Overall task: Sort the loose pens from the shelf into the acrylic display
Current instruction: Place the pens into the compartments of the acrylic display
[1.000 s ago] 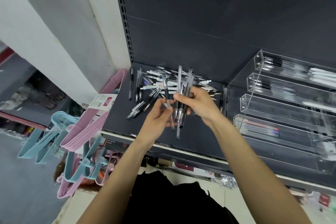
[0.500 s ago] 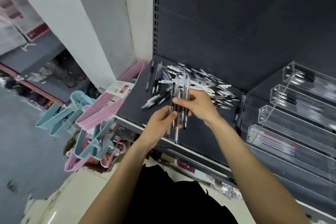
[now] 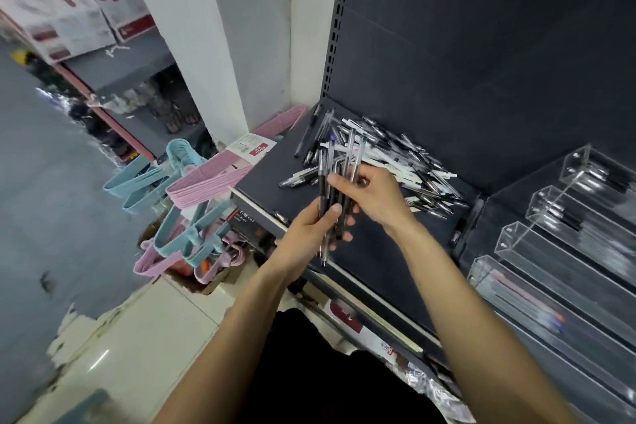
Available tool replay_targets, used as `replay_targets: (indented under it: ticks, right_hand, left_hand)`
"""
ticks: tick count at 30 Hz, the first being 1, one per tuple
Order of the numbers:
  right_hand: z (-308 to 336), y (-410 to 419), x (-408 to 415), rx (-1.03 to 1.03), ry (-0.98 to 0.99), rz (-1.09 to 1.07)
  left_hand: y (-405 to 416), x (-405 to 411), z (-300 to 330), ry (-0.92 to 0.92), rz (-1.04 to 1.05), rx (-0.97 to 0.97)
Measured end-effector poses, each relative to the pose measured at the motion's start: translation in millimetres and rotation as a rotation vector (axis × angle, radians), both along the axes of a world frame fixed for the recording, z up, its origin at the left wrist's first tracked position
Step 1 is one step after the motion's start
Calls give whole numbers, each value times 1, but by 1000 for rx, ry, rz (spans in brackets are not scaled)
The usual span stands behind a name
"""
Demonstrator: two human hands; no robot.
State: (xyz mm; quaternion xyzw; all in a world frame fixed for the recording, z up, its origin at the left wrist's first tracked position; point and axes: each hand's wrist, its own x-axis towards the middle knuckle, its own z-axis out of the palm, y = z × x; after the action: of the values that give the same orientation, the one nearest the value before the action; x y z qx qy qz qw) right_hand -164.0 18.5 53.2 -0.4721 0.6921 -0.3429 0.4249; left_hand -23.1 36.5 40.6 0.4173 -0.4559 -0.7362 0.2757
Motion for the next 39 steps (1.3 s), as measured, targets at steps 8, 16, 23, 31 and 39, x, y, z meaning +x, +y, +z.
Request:
replay_targets:
  ticks: [8, 16, 23, 31, 39]
  right_hand:
    - [21, 10, -43, -18, -192, 24]
    - [48, 9, -69, -7, -55, 405]
    - [47, 54, -64, -286, -392, -187]
    - [0, 108, -8, -309, -189, -381]
    - [-9, 123, 8, -319, 261, -255]
  left_hand:
    - [37, -16, -2, -20, 45, -45]
    - [61, -17, -5, 28, 93, 89]
    - [45, -29, -3, 434, 535, 311]
    - [42, -49, 12, 540, 499, 407]
    - [42, -53, 6, 581, 494, 364]
